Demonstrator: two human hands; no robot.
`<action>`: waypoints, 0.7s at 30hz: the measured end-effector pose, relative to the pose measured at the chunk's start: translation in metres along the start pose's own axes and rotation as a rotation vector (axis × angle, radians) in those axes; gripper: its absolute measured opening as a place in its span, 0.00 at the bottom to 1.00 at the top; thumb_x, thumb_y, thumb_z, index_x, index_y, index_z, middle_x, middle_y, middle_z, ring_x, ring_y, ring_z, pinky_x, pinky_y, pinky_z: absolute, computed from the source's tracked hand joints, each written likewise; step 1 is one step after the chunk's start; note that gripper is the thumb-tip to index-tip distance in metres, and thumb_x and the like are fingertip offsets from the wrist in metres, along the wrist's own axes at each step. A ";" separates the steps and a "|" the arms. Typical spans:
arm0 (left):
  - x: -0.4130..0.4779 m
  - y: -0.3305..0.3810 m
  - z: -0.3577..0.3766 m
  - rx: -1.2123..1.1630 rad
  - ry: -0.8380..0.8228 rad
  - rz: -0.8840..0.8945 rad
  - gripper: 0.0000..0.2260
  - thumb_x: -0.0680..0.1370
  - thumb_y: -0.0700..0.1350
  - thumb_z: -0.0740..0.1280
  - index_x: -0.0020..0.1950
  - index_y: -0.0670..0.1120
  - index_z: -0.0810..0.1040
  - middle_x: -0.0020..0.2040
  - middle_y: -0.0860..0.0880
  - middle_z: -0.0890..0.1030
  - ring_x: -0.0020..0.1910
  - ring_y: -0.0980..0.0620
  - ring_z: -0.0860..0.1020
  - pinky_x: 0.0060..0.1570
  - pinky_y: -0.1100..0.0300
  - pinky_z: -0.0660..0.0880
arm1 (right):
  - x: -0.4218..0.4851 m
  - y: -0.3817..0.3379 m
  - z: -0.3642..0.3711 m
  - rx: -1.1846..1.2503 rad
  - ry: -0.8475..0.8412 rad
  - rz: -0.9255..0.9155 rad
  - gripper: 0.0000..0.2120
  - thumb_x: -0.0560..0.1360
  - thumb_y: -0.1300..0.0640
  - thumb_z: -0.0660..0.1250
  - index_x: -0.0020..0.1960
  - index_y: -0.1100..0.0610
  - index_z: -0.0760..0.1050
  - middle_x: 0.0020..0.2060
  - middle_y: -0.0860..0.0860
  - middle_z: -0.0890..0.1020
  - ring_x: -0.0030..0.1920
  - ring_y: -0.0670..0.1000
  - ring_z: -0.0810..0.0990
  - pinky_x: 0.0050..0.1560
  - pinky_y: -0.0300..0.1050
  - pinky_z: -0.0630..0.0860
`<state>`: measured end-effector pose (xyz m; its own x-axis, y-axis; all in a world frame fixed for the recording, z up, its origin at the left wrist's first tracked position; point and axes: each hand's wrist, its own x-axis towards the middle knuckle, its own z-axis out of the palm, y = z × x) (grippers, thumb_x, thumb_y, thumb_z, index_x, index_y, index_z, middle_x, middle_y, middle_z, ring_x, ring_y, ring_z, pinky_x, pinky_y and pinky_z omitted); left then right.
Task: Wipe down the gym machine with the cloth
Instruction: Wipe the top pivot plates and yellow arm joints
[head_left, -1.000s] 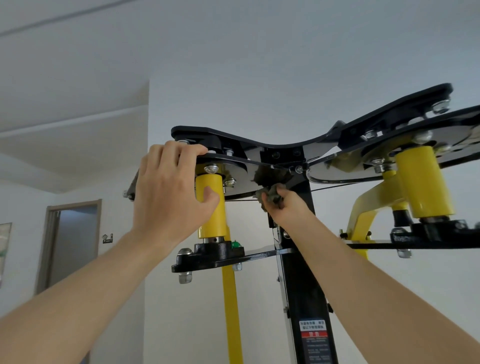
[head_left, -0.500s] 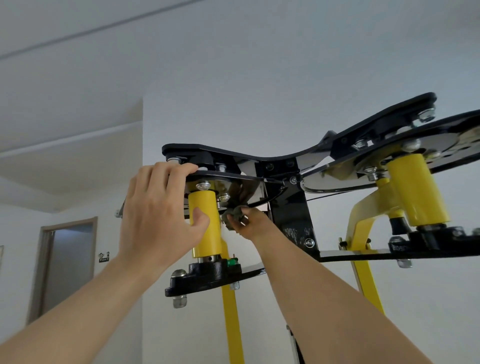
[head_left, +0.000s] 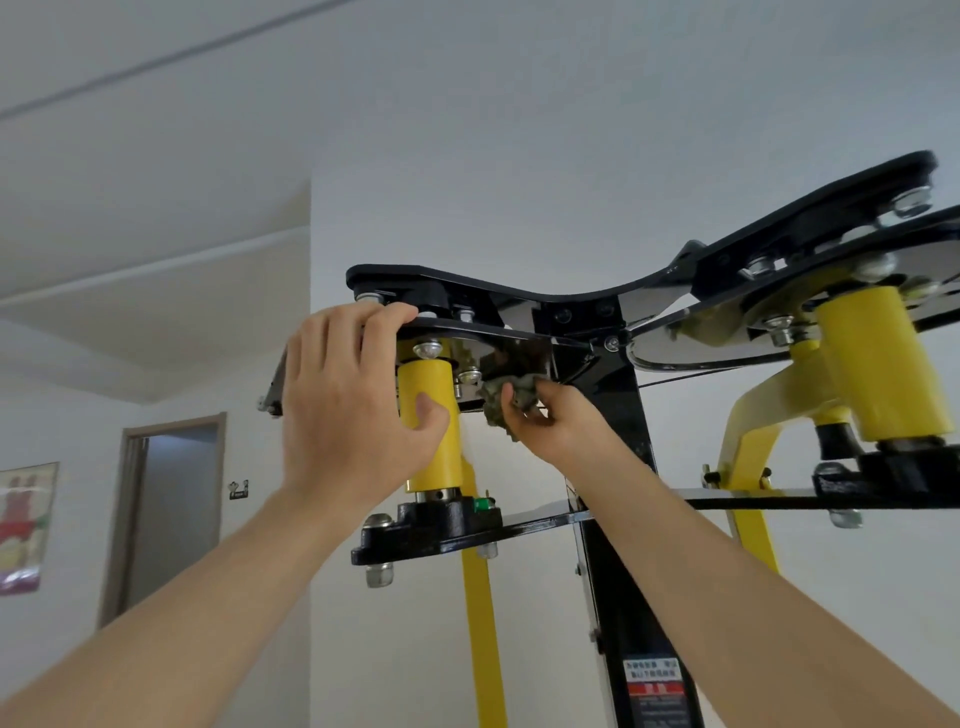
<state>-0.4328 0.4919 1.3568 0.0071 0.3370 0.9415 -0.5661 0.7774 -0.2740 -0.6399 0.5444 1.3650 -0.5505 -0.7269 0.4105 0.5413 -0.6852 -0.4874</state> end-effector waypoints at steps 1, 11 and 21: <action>0.000 -0.001 0.000 -0.003 0.002 0.000 0.27 0.68 0.49 0.67 0.67 0.43 0.74 0.58 0.43 0.76 0.57 0.41 0.72 0.56 0.46 0.72 | 0.000 -0.005 -0.002 -0.004 -0.054 -0.001 0.06 0.80 0.61 0.66 0.55 0.62 0.78 0.52 0.57 0.79 0.53 0.52 0.80 0.47 0.38 0.79; -0.003 -0.002 0.000 -0.040 0.017 0.009 0.28 0.69 0.47 0.67 0.69 0.42 0.74 0.60 0.42 0.76 0.59 0.40 0.72 0.60 0.47 0.72 | -0.055 -0.035 -0.011 -0.017 -0.222 -0.154 0.06 0.81 0.61 0.66 0.55 0.62 0.78 0.58 0.60 0.80 0.48 0.54 0.83 0.46 0.40 0.82; -0.004 -0.002 -0.002 -0.036 0.011 0.036 0.28 0.70 0.46 0.67 0.70 0.39 0.74 0.62 0.40 0.76 0.62 0.36 0.73 0.63 0.43 0.71 | -0.099 -0.031 -0.029 -1.261 -0.504 -0.578 0.07 0.76 0.65 0.72 0.52 0.57 0.81 0.49 0.54 0.85 0.50 0.54 0.85 0.53 0.48 0.83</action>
<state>-0.4297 0.4896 1.3529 -0.0034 0.3706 0.9288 -0.5357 0.7836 -0.3146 -0.6206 0.6389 1.3167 -0.0758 -0.4926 0.8669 -0.7151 -0.5790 -0.3916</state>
